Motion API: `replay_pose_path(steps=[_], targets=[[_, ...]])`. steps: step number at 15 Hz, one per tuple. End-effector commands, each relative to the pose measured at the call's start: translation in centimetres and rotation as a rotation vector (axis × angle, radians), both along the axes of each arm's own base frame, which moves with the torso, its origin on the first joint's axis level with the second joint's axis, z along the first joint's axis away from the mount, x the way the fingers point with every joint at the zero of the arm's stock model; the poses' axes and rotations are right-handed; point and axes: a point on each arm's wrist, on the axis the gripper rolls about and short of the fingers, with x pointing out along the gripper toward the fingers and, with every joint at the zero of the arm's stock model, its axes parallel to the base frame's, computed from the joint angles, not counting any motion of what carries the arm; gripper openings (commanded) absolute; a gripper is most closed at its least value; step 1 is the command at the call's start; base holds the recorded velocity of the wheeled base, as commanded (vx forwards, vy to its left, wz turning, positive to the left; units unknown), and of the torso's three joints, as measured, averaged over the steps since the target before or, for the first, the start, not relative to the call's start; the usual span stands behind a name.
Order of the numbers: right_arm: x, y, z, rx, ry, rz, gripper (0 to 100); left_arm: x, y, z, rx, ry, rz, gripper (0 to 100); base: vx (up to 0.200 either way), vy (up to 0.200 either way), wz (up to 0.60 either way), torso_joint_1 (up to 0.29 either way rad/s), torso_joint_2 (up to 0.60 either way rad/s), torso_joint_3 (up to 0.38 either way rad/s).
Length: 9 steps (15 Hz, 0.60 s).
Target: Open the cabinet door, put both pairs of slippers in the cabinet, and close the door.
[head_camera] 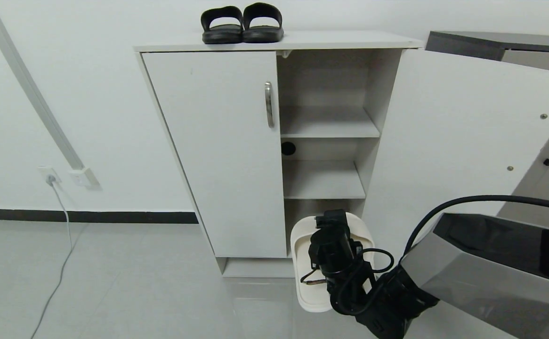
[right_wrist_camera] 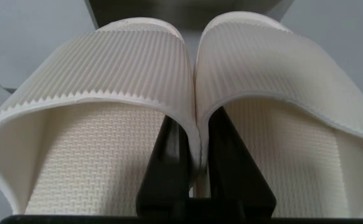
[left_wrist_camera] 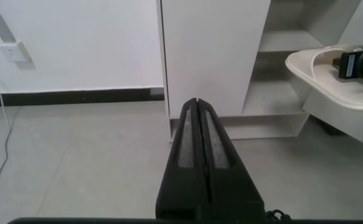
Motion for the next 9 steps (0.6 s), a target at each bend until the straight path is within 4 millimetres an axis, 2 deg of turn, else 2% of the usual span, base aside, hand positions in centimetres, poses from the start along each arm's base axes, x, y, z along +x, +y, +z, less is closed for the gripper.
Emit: replay_pose_path(steps=[1,5,9], targets=[[0.0,0.1,-0.3,-0.001,0.005,0.004,0,0.0,0.0,0.0,0.001,0.002,-0.002,0,0.000,0.000,0.00,0.002,0.00,-0.188],[1.0,-0.2,-1.5,-0.002,-0.026,-0.010,0,0.0,0.0,0.0,0.001,0.002,-0.003,0,0.000,0.000,0.00,-0.001,0.01,-0.193],[2.3,-0.7,-2.0,-0.007,-0.178,-0.016,0,0.0,0.0,0.0,-0.001,0.002,-0.002,0,0.000,0.000,0.00,0.002,0.00,-0.041]])
